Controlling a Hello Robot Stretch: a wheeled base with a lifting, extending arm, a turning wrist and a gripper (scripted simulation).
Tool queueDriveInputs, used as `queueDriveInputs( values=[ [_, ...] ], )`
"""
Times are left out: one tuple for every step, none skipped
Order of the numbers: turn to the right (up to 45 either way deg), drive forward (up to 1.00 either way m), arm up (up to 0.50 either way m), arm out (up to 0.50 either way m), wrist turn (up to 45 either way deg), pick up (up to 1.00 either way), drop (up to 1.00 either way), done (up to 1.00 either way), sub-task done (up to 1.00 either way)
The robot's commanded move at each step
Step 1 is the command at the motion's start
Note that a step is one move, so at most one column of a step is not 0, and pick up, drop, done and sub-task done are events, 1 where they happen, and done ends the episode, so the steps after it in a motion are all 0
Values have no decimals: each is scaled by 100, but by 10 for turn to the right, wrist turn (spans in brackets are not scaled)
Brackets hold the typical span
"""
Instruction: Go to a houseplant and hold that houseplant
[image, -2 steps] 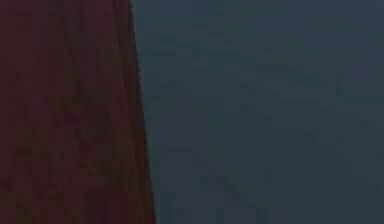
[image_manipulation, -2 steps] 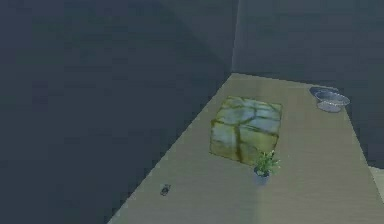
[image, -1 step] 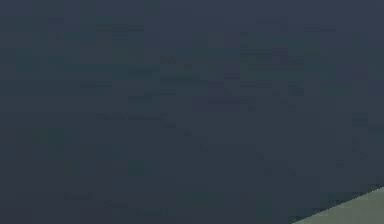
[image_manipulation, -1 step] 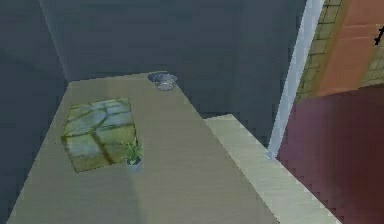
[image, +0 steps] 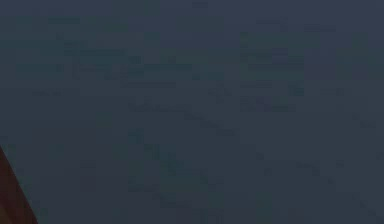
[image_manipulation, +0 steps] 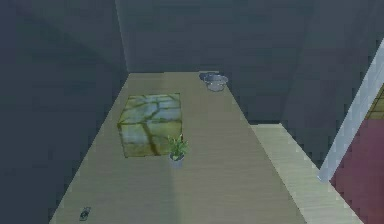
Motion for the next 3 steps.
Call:
queueDriveInputs(
  values=[
    [0,0,50,0,0,0,0,0,0],
    [0,0,32,0,0,0,0,0,0],
    [0,0,0,36,0,0,0,0,0]
  ],
)
